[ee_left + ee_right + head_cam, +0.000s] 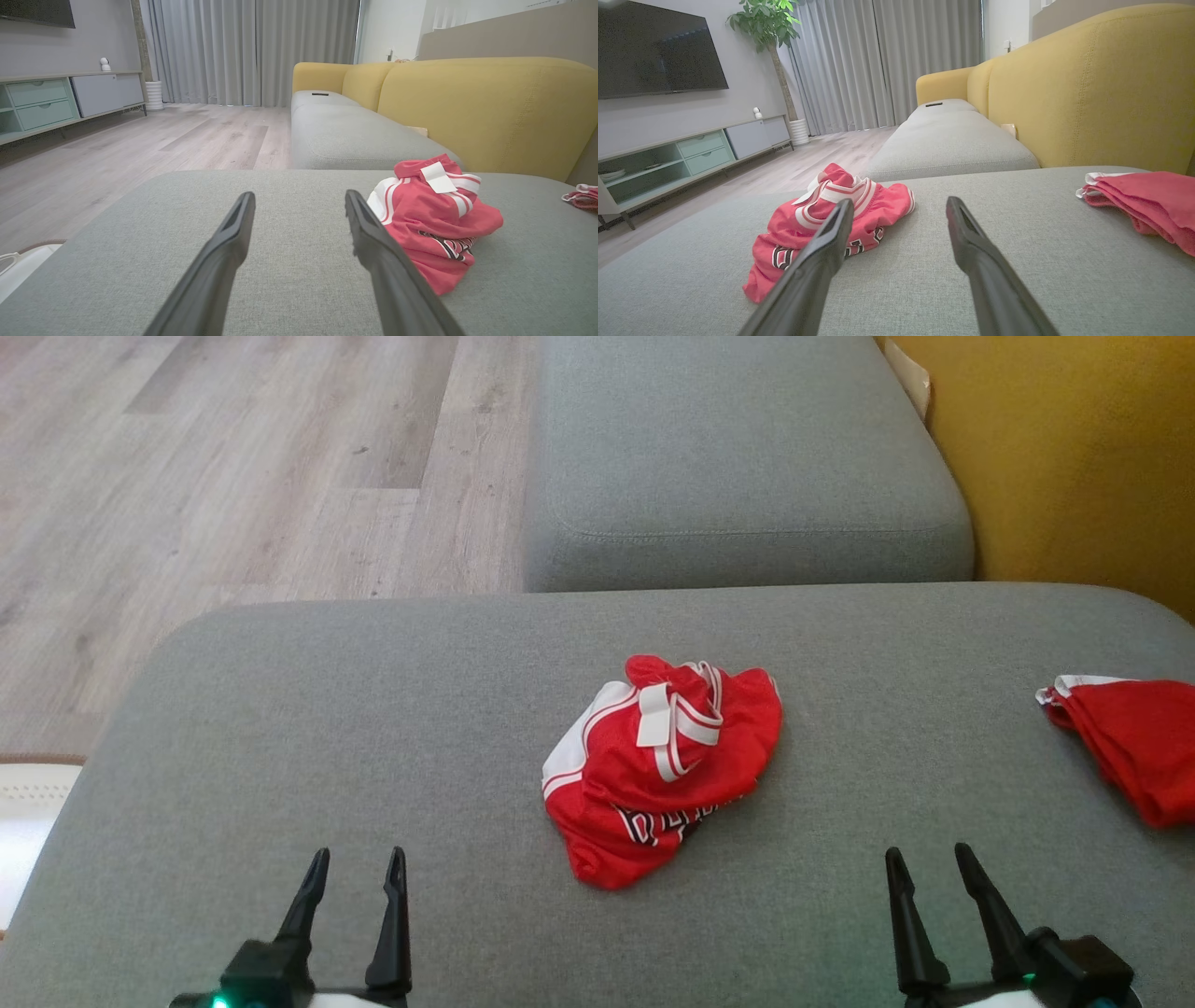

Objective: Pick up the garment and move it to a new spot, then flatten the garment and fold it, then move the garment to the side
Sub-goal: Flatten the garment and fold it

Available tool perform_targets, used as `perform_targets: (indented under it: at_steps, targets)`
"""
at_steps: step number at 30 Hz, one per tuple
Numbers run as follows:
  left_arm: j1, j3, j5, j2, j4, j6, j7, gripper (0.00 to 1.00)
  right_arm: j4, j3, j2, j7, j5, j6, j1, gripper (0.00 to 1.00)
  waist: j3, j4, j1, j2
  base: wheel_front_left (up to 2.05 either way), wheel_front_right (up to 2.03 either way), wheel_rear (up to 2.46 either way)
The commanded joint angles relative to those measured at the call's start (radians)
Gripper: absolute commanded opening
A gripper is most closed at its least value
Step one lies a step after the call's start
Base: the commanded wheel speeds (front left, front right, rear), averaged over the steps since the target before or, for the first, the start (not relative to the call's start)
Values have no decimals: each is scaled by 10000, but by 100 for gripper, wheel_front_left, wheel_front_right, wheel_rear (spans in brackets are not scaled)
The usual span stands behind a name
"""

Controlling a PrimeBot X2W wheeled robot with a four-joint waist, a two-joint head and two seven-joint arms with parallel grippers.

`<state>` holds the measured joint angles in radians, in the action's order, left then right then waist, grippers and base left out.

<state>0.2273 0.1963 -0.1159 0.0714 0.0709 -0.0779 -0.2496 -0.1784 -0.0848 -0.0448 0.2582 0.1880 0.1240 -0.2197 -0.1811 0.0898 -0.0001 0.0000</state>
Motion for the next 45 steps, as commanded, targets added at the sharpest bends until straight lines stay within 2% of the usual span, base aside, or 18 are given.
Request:
perform_targets:
  at_steps: [1,29,36,39,45]
  targets:
    - [-379,-400,102,-101,-272,41,-122,100,270,-235,-55,36,81,67,323,100,6,15,1,0,0,0,0]
    - [-388,-463,377,-208,-90,348,-122,100,204,-313,-55,36,67,67,346,100,117,-23,1,0,0,0,0]
    - [-1163,-47,705,-191,528,894,-122,100,260,-418,-55,36,-111,67,522,100,555,-177,1,0,0,0,0]
    - [-1971,328,914,-137,1200,1289,-122,100,292,-501,-55,36,-247,67,664,100,861,-330,1,0,0,0,0]
    - [-4198,1257,1238,-151,3012,1785,-122,100,382,-786,-233,36,-365,67,1129,100,1696,-826,1,0,0,0,0]
